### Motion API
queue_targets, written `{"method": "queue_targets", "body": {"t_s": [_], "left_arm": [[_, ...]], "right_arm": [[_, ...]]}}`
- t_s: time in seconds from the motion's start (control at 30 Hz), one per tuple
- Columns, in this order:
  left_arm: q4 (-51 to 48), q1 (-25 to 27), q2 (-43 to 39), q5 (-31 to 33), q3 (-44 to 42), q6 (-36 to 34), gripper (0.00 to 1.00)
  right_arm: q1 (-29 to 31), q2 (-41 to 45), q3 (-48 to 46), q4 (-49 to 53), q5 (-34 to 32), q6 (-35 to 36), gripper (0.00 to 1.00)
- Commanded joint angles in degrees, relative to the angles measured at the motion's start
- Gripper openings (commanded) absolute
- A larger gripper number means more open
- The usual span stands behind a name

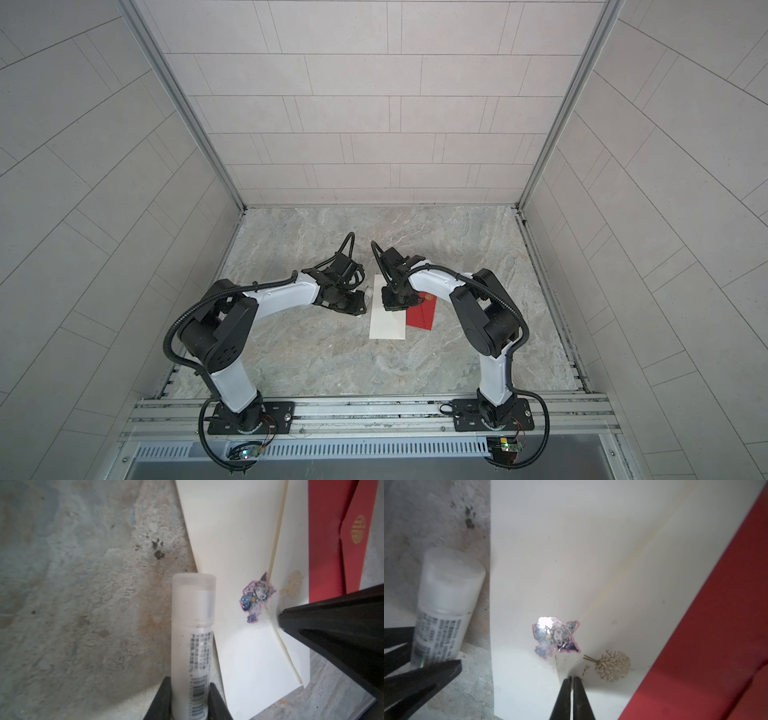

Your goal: Place the letter into the envelope and seal it

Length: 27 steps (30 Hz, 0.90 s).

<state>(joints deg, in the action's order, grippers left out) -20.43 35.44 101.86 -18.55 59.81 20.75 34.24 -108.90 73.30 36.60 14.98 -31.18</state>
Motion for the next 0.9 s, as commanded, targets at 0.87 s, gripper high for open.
{"method": "queue_targets", "body": {"t_s": [0.87], "left_arm": [[-7.15,1.32,9.91,-4.23,6.63,-5.28,0.00]], "right_arm": [[2.70,-3.46,0.48,-2.53,1.22,-4.91,0.09]]}}
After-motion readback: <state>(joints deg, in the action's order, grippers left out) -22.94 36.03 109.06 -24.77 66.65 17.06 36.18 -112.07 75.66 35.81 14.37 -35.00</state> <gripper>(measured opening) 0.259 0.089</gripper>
